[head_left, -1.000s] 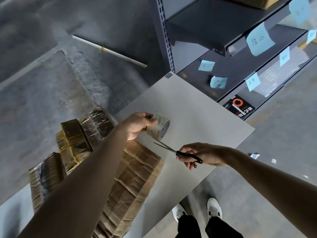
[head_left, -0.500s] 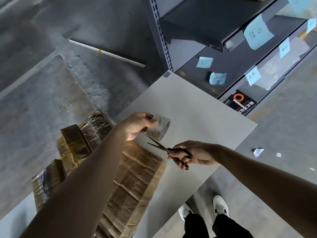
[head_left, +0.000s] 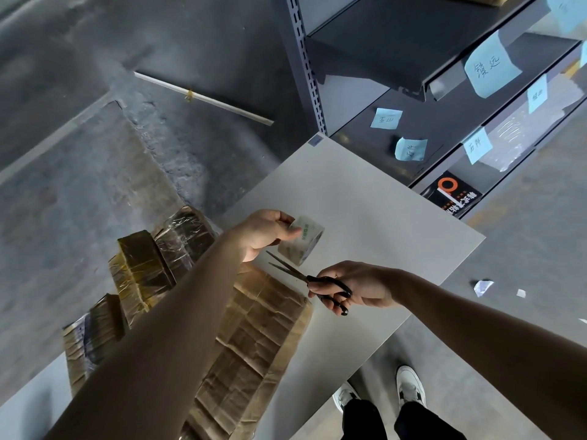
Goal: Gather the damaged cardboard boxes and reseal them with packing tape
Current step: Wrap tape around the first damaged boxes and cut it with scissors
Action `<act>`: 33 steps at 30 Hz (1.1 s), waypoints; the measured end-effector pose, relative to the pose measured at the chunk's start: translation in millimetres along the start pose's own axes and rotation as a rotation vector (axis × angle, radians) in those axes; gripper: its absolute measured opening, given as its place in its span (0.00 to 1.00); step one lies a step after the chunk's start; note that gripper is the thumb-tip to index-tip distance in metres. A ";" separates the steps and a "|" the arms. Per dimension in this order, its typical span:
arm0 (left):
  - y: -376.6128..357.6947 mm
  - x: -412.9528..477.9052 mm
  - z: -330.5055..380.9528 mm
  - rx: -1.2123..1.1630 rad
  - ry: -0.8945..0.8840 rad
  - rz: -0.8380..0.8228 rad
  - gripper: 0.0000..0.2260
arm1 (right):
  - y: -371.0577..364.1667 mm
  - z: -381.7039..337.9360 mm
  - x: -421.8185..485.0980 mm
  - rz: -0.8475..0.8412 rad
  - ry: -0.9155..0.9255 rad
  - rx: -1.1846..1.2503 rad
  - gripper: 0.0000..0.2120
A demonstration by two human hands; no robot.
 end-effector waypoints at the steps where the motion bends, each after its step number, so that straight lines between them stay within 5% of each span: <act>1: 0.5 0.2 -0.5 0.007 0.001 0.002 0.06 | 0.2 0.3 0.2 0.007 -0.002 -0.011 0.23; 24: -0.3 0.6 -3.4 0.005 -0.026 0.041 0.06 | 13.1 -3.0 -2.0 0.144 -0.035 -0.192 0.11; 30: -2.9 10.0 7.4 -0.041 -0.122 0.148 0.06 | 17.3 6.7 0.1 0.164 -0.085 -0.621 0.13; 33: -4.9 11.6 13.1 -0.022 -0.145 0.152 0.06 | 29.0 11.4 4.4 0.354 -0.045 -0.785 0.12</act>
Point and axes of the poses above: each hand's wrist, its own x-axis towards the middle knuckle, its own y-axis out of the back of the hand, z = x × y, the point moved 4 cm from there along x, towards the middle knuckle, and after that the axes turned 4 degrees about -x, right-handed, at the moved point
